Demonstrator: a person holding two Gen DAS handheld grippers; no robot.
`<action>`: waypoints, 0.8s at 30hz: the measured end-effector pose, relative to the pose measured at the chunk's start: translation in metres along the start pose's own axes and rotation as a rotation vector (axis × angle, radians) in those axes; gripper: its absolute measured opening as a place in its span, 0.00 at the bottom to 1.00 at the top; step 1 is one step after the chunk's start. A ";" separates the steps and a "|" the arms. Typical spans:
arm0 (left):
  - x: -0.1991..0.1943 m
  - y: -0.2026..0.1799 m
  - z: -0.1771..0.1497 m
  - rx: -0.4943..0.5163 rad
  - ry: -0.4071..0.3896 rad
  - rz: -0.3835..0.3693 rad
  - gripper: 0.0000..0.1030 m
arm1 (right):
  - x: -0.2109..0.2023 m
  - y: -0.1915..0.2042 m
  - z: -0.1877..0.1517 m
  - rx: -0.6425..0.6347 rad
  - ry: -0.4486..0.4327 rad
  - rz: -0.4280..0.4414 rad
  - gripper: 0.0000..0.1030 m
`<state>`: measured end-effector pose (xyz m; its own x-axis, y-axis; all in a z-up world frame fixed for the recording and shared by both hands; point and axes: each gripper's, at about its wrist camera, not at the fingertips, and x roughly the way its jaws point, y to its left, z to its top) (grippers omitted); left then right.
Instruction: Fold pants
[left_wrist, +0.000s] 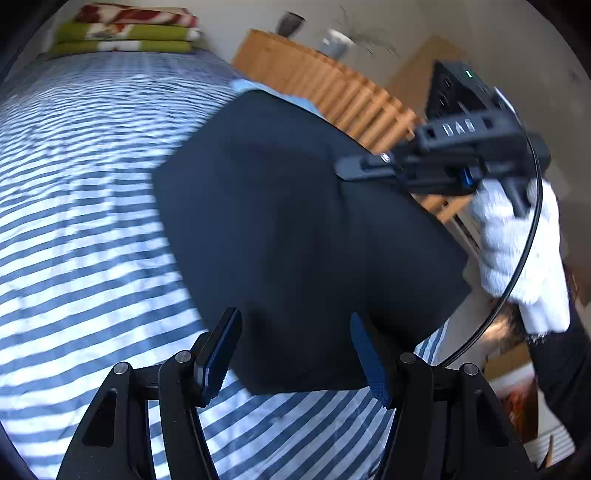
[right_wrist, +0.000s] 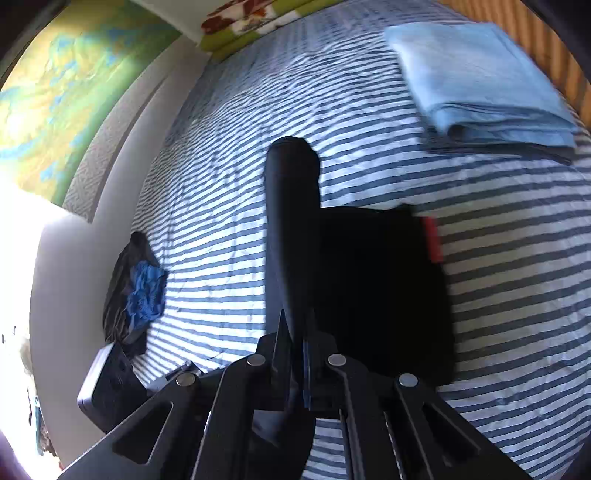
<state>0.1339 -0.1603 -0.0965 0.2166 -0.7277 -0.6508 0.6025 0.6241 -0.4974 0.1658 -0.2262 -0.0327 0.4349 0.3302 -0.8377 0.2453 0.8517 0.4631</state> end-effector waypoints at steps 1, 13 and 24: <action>0.010 -0.004 0.000 0.010 0.008 -0.002 0.62 | 0.000 -0.009 0.001 0.010 -0.003 -0.007 0.04; 0.086 -0.001 -0.006 0.088 0.124 0.045 0.63 | 0.057 -0.107 -0.001 0.109 0.084 -0.112 0.11; 0.049 0.041 0.045 0.021 0.032 0.095 0.63 | 0.021 -0.057 0.054 -0.123 -0.091 -0.103 0.53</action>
<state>0.2040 -0.1831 -0.1223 0.2489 -0.6558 -0.7127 0.5962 0.6837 -0.4209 0.2080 -0.2899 -0.0613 0.4905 0.2051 -0.8469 0.1871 0.9245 0.3322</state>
